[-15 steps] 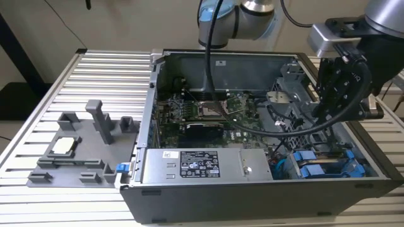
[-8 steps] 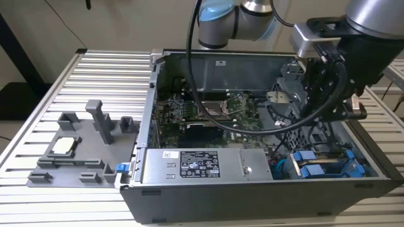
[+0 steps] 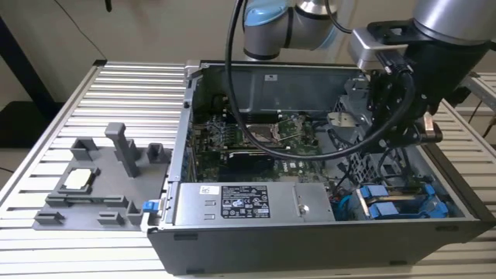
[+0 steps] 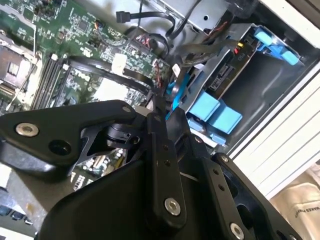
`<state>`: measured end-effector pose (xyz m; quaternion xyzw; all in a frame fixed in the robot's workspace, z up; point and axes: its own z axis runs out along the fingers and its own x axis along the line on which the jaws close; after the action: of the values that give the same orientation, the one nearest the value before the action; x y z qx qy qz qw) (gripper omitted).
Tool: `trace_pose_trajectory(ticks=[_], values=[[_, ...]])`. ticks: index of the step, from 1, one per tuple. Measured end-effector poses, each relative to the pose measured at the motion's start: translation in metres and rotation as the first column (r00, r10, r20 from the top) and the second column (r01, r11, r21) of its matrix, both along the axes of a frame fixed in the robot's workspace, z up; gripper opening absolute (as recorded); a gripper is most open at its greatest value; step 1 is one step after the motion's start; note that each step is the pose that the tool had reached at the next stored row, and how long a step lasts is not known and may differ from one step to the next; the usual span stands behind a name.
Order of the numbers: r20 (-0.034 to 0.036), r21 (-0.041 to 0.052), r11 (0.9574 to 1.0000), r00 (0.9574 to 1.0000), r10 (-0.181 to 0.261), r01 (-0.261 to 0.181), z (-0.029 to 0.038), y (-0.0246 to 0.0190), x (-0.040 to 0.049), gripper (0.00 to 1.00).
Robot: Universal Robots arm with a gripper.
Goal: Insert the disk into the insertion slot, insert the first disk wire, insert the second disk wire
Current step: 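Insert the second disk wire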
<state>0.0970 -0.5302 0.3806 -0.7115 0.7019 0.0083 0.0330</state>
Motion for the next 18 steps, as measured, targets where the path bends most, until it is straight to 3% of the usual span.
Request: trace_pose_trajectory(ticks=[7,11,13,16,18], values=[[0.0070,-0.0486,0.9983,0.9995,0.031,-0.031,-0.0036,0.0079,-0.0022,0.27],[0.0211,-0.0533,0.9976,0.9988,0.045,-0.044,-0.0059,0.0167,-0.0036,0.27],[0.0344,-0.0546,0.9975,0.9983,0.047,-0.045,-0.0068,0.0185,-0.0062,0.27],[0.0395,-0.0682,0.9967,0.9981,0.047,-0.044,-0.0084,0.0197,-0.0111,0.27],[0.0469,-0.0728,0.9964,0.9978,0.048,-0.044,-0.0099,0.0206,-0.0133,0.27]])
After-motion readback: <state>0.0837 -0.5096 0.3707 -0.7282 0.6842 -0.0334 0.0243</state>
